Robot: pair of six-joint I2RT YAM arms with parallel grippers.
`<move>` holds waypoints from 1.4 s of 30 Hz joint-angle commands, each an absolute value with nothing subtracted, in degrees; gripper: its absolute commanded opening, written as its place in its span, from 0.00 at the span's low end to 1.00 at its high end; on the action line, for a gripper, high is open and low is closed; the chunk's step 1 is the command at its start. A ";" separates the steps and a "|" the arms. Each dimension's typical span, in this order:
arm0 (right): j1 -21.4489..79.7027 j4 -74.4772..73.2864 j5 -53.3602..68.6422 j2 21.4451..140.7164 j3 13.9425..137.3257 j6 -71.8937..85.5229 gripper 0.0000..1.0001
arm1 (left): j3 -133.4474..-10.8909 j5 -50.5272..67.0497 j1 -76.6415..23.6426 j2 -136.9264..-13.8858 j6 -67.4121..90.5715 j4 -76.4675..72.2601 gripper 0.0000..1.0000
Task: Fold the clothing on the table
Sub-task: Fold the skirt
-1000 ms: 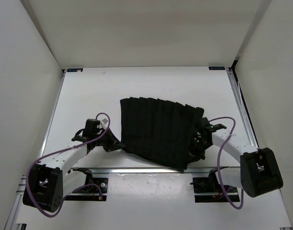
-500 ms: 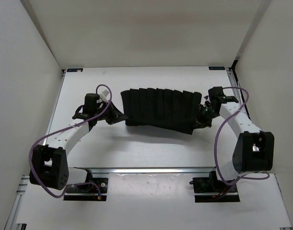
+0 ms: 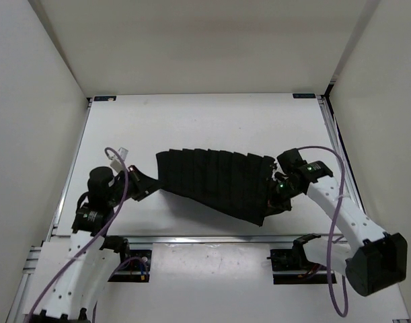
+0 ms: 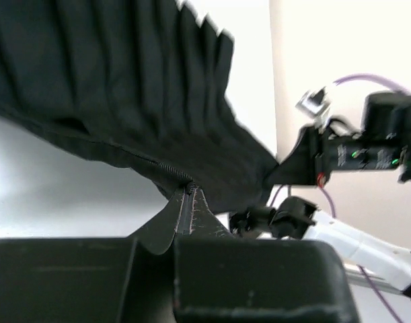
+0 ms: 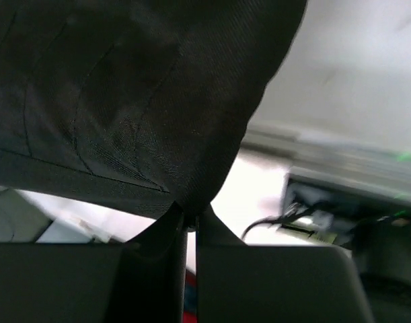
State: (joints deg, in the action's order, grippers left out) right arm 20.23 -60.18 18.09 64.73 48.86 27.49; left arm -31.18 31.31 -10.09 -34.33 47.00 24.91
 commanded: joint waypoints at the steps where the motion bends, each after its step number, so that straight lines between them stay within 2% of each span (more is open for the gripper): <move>1: 22.93 -69.52 18.46 59.52 49.74 31.81 0.00 | -37.52 24.71 -6.95 -29.54 45.45 34.08 0.00; 5: 16.37 -72.51 20.91 60.29 55.28 29.01 0.00 | -40.60 22.67 -6.50 -35.92 45.44 34.02 0.00; 7: 9.09 -71.63 22.05 63.87 59.57 23.93 0.00 | -40.43 21.46 -7.55 -40.22 46.57 30.43 0.00; 10: 4.75 -66.38 23.64 70.81 63.88 21.36 0.00 | -41.91 17.77 -8.09 -48.13 45.88 27.60 0.00; 15: 5.89 -57.41 24.60 81.02 69.34 22.85 0.00 | -45.96 11.61 -8.70 -57.46 43.95 25.49 0.00; 24: 4.83 -51.08 26.46 91.49 73.12 23.11 0.00 | -47.64 8.18 -10.11 -64.42 42.54 23.64 0.00; 42: 8.87 -50.10 33.30 121.53 106.60 23.46 0.02 | -41.75 1.32 -8.26 -67.85 40.61 23.64 0.00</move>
State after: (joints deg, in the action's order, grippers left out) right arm 9.74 -52.36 34.44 118.48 102.19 23.81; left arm -43.44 8.71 -9.93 -68.58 43.24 20.75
